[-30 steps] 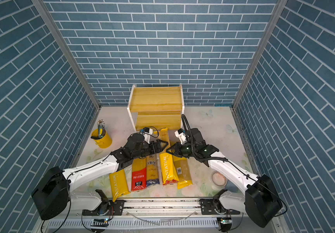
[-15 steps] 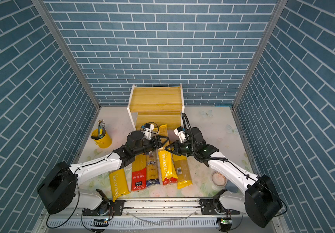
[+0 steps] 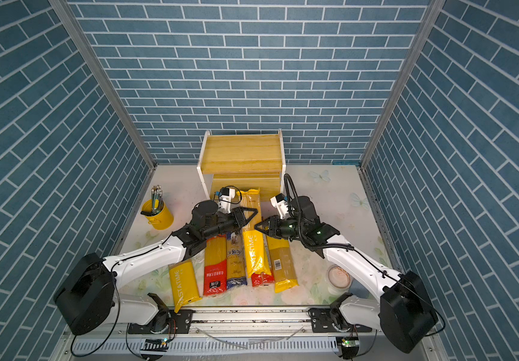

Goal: Arrange pasta packages on shelves
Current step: Place the pasta bag on the shelf.

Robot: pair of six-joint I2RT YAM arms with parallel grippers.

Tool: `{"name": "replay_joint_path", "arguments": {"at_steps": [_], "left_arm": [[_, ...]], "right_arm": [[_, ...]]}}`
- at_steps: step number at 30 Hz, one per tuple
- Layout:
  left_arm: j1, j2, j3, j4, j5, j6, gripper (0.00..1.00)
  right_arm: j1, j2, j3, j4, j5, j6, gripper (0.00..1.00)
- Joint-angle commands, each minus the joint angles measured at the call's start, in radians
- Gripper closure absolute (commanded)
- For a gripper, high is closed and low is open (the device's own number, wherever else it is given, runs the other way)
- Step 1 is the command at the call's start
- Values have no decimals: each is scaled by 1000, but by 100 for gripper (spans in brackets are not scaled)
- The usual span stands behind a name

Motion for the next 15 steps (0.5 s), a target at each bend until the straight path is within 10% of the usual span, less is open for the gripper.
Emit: {"name": "replay_joint_path", "arguments": {"at_steps": [1, 6, 15], "left_arm": [[17, -50, 69, 6, 27, -1, 94], [31, -106, 118, -75, 57, 36, 94], [55, -106, 182, -41, 99, 8, 95]], "right_arm": [[-18, -49, 26, 92, -84, -19, 62], [-90, -52, 55, -64, -125, -149, 44], [-58, 39, 144, -121, -196, -240, 39]]}}
